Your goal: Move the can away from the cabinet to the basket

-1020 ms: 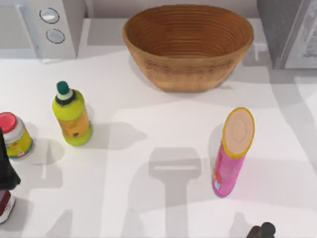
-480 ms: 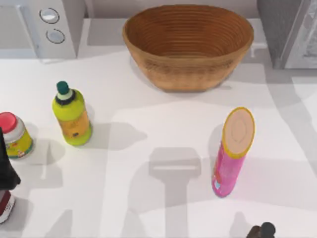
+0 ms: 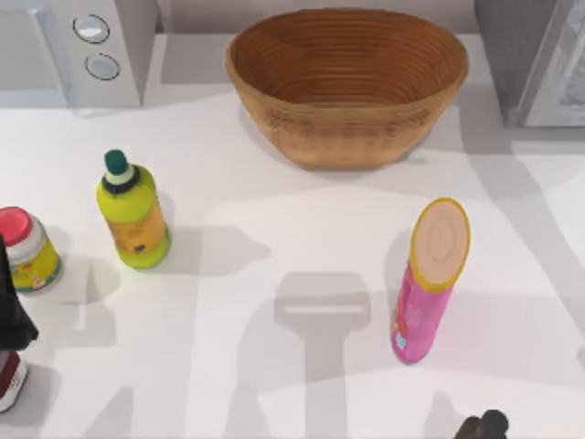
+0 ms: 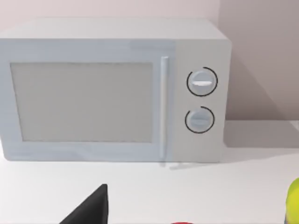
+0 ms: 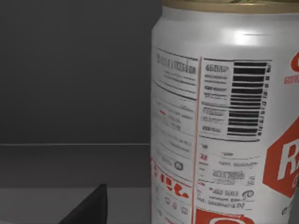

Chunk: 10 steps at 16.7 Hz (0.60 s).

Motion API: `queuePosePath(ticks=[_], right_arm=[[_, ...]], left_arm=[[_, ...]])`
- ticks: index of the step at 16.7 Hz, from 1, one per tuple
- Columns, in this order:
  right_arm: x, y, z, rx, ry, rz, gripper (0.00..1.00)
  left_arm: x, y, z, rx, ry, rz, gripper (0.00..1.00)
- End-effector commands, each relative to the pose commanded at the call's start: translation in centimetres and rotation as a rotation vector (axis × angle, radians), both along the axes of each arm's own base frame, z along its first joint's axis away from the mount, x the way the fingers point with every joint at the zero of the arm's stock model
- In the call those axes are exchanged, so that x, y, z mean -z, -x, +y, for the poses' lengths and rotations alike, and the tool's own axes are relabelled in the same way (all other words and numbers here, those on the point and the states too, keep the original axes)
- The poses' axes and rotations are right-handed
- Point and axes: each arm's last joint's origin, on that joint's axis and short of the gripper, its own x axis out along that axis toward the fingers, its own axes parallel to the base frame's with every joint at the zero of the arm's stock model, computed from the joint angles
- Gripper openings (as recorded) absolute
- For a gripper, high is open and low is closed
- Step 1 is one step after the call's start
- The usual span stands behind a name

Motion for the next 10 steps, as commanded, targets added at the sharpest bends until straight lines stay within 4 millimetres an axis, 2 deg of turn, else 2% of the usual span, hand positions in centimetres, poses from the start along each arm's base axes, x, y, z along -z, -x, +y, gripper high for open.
queuePosePath(ticks=[5,10], right_arm=[[0.0,-0.4,-0.1,0.0,0.0,0.001,1.0],[-0.2,-4.2,0.0,0.0,0.0,0.0,1.0]], left_arm=[[0.0,0.0,0.0,0.0,0.0,0.0,1.0],[0.0,0.0,0.0,0.0,0.0,0.0,1.0]])
